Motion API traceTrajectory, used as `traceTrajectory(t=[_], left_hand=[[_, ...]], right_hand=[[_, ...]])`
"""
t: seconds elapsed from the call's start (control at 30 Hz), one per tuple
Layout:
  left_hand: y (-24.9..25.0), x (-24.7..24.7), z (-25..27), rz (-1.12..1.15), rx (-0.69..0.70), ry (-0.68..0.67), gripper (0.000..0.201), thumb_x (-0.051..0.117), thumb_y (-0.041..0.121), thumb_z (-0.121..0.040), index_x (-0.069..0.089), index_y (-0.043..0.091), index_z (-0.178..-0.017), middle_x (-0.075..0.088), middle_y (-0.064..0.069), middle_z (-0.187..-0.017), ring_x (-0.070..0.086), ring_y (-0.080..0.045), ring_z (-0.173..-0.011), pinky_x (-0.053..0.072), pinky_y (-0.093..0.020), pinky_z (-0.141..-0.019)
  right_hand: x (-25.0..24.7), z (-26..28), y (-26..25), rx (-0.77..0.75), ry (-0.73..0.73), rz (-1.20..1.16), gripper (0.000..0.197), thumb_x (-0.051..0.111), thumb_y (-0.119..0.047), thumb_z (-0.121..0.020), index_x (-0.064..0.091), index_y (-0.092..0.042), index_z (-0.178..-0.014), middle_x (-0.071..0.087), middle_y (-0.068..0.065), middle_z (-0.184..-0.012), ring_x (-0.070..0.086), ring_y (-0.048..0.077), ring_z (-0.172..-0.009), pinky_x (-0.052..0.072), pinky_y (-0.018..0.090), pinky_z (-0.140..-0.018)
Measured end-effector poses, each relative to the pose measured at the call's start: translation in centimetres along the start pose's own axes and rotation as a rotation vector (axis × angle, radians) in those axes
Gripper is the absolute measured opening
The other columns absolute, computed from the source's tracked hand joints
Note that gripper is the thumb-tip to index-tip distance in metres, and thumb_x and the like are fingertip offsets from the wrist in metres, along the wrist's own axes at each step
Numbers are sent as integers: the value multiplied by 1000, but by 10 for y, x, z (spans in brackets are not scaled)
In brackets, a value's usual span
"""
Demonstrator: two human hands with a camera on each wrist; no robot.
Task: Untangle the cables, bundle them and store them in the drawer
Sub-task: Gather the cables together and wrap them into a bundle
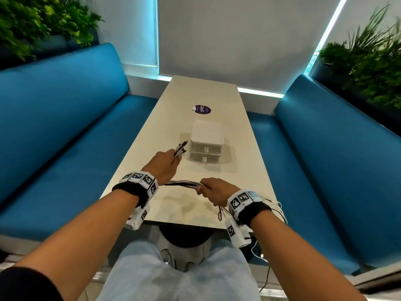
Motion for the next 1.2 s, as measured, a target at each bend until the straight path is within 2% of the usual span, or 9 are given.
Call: traceTrajectory(t=[0.13, 0.27, 0.4, 0.57, 0.8, 0.93, 1.03, 1.13, 1.2], left_hand=[[-2, 18, 10, -159, 49, -136, 33, 32, 42, -104, 48, 15, -96, 59, -9, -86, 55, -25, -68, 41, -35, -60], [-2, 47, 26, -160, 55, -271, 39, 33, 51, -101, 49, 17, -96, 62, -11, -96, 57, -25, -78, 41, -35, -66], [0, 66, 40, -72, 45, -365, 55, 37, 67, -93, 52, 16, -107, 63, -6, -94, 57, -17, -76, 43, -34, -66], [3, 81, 36, -93, 65, -355, 30, 44, 43, -99, 47, 17, -113, 64, -6, -101, 61, -27, -85, 48, -37, -74], [15, 77, 27, -288, 105, -355, 31, 36, 36, -102, 45, 18, -126, 51, -10, -105, 56, -29, -86, 48, -38, -80], [23, 74, 22, -199, 81, -355, 22, 40, 21, -101, 43, 14, -121, 62, -14, -109, 60, -32, -87, 51, -41, -76], [27, 75, 24, -169, 83, -325, 24, 38, 33, -103, 44, 13, -115, 62, -16, -102, 58, -31, -81, 46, -39, -71], [28, 76, 27, -194, 98, -329, 44, 35, 55, -99, 49, 15, -112, 64, -10, -99, 57, -27, -79, 46, -37, -70], [27, 75, 26, -278, 114, -320, 45, 34, 52, -101, 52, 13, -115, 64, -12, -103, 60, -29, -84, 46, -36, -71]], right_hand=[[3, 1, 9, 42, -23, -46, 36, 36, -45, -102, 57, -18, -90, 53, -3, -82, 63, 22, -70, 56, 42, -76], [1, -4, 8, -26, 68, 80, 33, 34, -41, -104, 53, -18, -90, 55, -1, -86, 52, 22, -81, 38, 32, -72], [4, -4, 14, -38, 88, 21, 30, 35, -38, -104, 53, -18, -91, 56, -4, -84, 52, 20, -82, 41, 34, -76], [2, -9, 16, -30, 151, -1, 31, 34, -40, -104, 52, -20, -89, 58, 1, -85, 52, 21, -79, 41, 34, -73], [-1, -8, 23, -22, 189, -4, 29, 35, -40, -103, 52, -19, -91, 58, -1, -84, 52, 21, -79, 37, 32, -69], [-5, -6, 20, -33, 244, 4, 36, 34, -39, -104, 53, -9, -103, 64, 11, -95, 54, 26, -81, 38, 34, -68], [-9, -6, 22, -20, 241, 13, 36, 35, -40, -104, 53, -9, -107, 65, 13, -98, 56, 29, -84, 42, 36, -72], [-9, -5, 25, -10, 204, 23, 32, 38, -39, -103, 55, -13, -108, 66, 11, -102, 55, 25, -84, 43, 35, -74], [-6, -5, 26, -18, 193, 26, 31, 38, -40, -103, 56, -15, -107, 67, 10, -103, 57, 26, -87, 45, 36, -76]])
Point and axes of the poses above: each hand's wrist, its own z-axis away from the middle knuckle, its own x-axis out of the palm, y = z × x, the point moved 6 cm from there along -z, towards the middle knuckle
